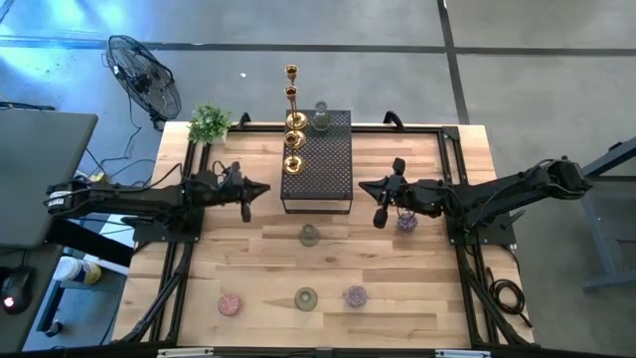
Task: Pick & Place candle stick holders
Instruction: Put the left transparent candle holder on the shelf aligned with the other transparent candle holder
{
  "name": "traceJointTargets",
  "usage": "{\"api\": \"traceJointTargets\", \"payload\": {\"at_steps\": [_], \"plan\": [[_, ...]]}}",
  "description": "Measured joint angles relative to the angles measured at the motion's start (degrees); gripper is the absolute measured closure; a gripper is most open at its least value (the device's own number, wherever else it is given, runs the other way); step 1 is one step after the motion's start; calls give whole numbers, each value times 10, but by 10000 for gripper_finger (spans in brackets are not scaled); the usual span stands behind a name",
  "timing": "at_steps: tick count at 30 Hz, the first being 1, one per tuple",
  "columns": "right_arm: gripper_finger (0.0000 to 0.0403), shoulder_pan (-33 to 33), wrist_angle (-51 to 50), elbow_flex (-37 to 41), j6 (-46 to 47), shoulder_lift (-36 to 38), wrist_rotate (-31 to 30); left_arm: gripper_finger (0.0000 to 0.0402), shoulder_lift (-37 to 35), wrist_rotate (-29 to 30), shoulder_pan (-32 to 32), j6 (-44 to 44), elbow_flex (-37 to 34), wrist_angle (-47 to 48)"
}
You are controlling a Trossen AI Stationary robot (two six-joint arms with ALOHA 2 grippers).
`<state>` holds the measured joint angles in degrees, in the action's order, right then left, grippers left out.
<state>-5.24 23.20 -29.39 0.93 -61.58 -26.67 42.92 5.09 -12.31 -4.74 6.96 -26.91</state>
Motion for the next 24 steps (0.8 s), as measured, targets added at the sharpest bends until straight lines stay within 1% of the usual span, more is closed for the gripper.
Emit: {"api": "traceJointTargets", "payload": {"at_steps": [4, 7, 13, 17, 21, 24], "plan": [[402, -2, 5, 0, 44, -6, 38, 392, 0, 14, -9, 0, 0, 0], [402, -25, 16, 0, 77, -38, 42, 392, 0, 25, -8, 1, 0, 4], [402, -83, 15, -34, 123, -117, 0, 392, 0, 25, -8, 3, 0, 19], [400, -107, 12, -65, 134, -160, -4, 392, 0, 25, -8, 0, 0, 19], [380, -114, 16, -88, 139, -193, -18, 392, 0, 25, -8, 0, 0, 22], [353, -113, 15, -98, 158, -221, -19, 392, 0, 25, -8, 0, 0, 27]]}}
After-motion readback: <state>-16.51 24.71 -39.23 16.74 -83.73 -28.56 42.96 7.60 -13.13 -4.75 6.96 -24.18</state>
